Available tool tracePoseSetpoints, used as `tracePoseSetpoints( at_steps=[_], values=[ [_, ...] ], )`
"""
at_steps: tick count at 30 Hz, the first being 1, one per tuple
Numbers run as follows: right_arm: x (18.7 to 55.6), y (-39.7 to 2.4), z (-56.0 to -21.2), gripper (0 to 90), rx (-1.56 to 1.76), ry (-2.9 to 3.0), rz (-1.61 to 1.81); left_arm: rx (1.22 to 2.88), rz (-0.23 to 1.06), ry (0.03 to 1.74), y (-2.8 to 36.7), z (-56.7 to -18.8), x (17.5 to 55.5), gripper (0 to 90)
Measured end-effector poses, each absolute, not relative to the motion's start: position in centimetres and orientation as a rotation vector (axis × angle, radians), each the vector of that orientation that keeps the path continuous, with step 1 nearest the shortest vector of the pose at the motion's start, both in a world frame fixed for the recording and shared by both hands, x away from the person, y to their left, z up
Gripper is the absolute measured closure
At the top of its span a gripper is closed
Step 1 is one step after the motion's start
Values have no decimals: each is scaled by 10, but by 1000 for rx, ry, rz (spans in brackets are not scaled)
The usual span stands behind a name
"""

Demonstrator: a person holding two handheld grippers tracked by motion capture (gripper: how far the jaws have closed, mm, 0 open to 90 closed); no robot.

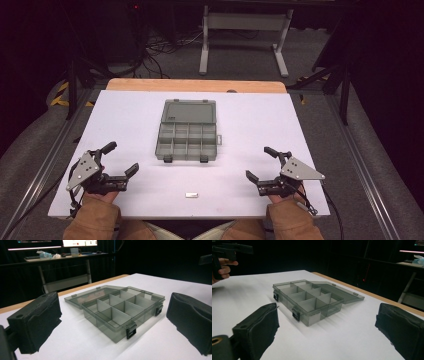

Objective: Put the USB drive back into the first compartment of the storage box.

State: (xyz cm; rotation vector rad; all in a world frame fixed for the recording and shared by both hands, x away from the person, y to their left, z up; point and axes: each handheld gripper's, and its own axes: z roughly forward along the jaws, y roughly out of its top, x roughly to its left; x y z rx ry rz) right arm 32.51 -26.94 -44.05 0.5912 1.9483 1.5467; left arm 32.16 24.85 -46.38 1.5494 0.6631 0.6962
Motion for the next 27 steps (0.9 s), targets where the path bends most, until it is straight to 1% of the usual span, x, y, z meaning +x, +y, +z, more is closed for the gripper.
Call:
tracePoseSetpoints(
  at_steps=[22, 26, 27],
  values=[
    [327, -270, -443, 49, 598, 1959, 1556, 1561, 671, 666, 248, -461, 323, 12],
    [327, -270, -443, 49, 597, 1961, 1554, 1568, 651, 664, 247, -460, 325, 19],
    [327, -270, -443, 49, 597, 1960, 1554, 1577, 624, 661, 245, -457, 327, 22]
  ],
)
